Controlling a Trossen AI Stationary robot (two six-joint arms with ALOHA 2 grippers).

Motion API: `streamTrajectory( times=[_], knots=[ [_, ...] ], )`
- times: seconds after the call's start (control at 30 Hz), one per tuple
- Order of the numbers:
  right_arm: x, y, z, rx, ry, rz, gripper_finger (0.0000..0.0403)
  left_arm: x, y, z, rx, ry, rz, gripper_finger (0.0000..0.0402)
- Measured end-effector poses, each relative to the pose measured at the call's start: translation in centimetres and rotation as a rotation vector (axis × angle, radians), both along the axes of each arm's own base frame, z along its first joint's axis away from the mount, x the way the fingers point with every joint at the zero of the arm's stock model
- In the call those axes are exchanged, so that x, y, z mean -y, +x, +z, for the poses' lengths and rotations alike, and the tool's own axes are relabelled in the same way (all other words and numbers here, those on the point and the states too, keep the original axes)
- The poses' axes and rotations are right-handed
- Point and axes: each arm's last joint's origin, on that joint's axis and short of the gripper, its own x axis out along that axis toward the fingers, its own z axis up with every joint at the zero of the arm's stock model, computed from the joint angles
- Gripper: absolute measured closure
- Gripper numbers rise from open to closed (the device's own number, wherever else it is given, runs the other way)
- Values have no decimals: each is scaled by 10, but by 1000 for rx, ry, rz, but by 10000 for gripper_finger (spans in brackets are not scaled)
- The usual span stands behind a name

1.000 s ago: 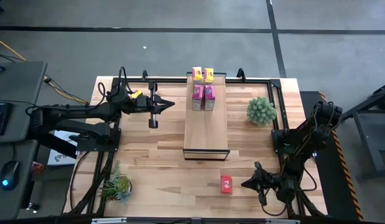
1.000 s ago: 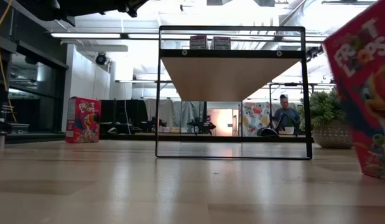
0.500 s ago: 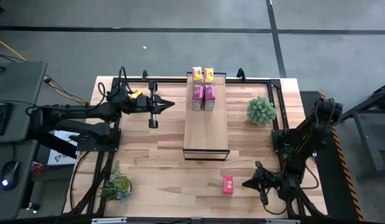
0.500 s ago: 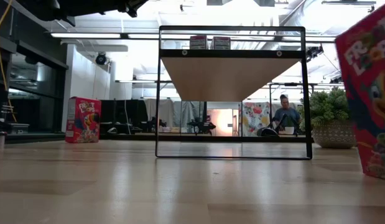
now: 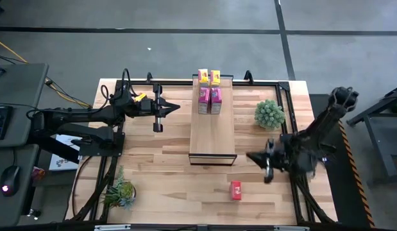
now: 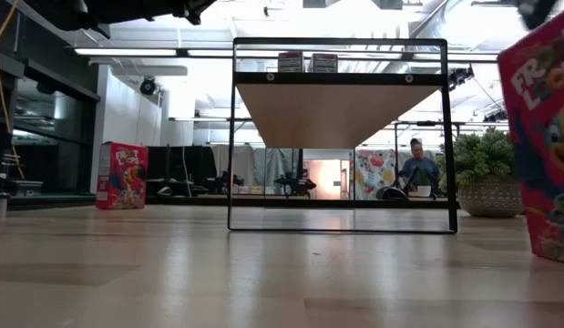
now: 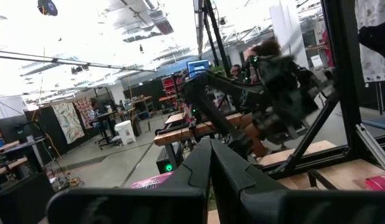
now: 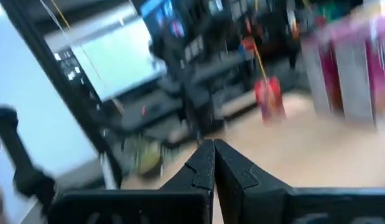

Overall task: Stack cereal on shelf
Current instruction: Put the bottom red cereal box on the shelf

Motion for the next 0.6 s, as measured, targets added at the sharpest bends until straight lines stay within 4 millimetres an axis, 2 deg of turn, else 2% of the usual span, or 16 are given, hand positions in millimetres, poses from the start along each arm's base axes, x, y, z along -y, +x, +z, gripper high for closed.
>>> streamTrajectory(
  times=[0.17, 0.27, 0.43, 0.6],
  knots=[
    [28, 26, 26, 175, -125, 16, 397, 0, 0, 0, -1, -1, 0, 402],
    [40, 33, 33, 178, -148, -33, 367, 0, 0, -1, -8, -2, 0, 402],
    [39, 42, 68, 103, -165, -37, 260, 0, 0, -1, -13, -4, 0, 402],
    [29, 57, 122, -94, -185, 0, 150, 0, 0, -1, -11, -3, 0, 401]
  ],
)
